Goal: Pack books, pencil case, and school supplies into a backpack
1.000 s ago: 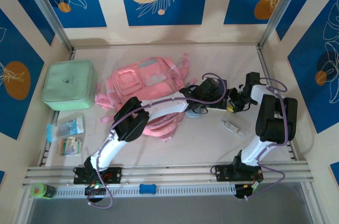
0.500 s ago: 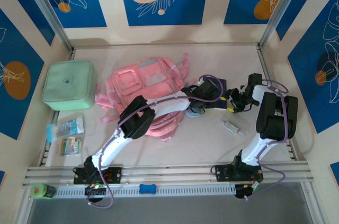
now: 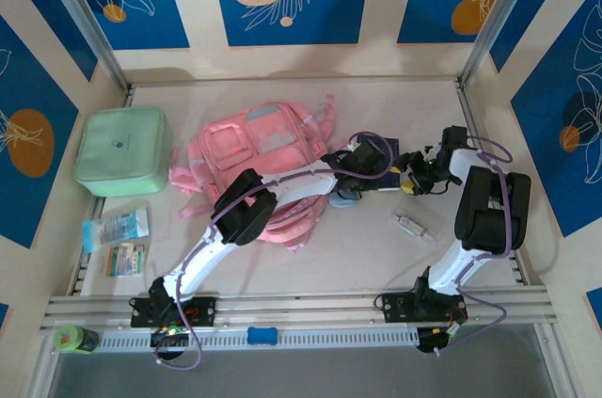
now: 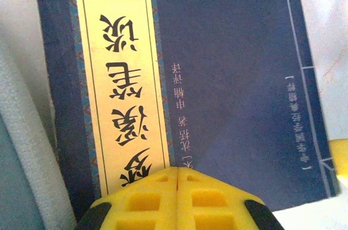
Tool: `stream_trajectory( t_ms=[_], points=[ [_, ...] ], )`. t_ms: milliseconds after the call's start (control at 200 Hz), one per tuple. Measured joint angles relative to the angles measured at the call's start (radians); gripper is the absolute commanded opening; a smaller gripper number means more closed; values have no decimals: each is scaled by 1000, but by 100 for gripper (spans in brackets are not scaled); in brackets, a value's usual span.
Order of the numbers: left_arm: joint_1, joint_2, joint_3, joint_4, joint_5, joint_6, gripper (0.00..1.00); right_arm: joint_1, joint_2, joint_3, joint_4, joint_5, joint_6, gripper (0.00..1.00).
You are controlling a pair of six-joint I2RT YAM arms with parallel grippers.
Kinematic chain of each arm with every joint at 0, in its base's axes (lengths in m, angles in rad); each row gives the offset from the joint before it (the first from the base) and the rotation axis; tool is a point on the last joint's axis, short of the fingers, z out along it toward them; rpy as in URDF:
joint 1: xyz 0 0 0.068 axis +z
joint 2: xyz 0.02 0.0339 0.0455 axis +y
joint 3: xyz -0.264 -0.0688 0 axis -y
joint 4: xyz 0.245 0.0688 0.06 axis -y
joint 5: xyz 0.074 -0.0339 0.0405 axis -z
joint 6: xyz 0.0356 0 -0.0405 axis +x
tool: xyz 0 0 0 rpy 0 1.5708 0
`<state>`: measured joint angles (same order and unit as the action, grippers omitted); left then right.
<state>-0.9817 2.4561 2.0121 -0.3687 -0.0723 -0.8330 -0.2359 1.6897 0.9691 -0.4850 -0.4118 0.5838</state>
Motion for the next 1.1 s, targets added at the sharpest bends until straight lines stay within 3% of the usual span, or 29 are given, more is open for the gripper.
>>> stream_trajectory(
  t_ms=[450,920,1101],
  points=[
    [6,-2,-10,14,0,-8,0,-26,-12,-13,71,-227,1,53],
    [10,-6,-24,43,0,-16,0,25,69,26,50,-182,-10,32],
    [10,-7,-27,50,0,-19,0,33,82,40,17,-132,-27,19]
  ],
)
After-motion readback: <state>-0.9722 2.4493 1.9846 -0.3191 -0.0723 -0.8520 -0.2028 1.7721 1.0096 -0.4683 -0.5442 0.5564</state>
